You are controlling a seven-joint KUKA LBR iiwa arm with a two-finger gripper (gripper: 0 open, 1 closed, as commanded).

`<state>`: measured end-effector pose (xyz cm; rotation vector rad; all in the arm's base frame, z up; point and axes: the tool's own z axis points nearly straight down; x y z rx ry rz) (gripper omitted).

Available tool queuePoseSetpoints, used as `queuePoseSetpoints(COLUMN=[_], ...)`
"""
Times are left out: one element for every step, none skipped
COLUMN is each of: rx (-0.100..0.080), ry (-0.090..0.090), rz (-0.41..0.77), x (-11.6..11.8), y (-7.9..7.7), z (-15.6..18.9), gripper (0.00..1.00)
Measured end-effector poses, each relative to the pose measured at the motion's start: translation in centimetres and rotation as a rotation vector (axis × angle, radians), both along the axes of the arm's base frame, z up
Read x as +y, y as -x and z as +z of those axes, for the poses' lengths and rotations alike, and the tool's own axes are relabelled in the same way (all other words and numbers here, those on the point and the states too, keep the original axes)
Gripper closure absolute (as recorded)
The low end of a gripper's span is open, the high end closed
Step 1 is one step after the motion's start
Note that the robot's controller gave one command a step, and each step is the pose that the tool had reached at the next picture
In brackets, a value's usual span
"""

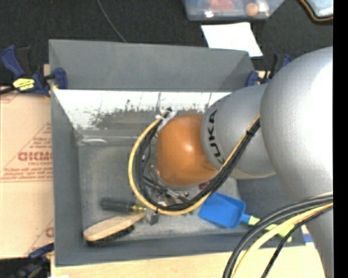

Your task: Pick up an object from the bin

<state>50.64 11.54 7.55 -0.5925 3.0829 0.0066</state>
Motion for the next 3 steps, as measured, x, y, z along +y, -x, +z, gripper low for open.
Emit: queuePoseSetpoints(rx=[0.008, 0.003, 0.003], ry=[0.003, 0.002, 0.002], rz=[-0.001, -0.002, -0.003], x=[-0.1, -0.1, -0.1], y=[0.3, 0.1, 0.1], z=[2.8, 4.9, 6.2], gripper=[1.0, 1.0, 1.0])
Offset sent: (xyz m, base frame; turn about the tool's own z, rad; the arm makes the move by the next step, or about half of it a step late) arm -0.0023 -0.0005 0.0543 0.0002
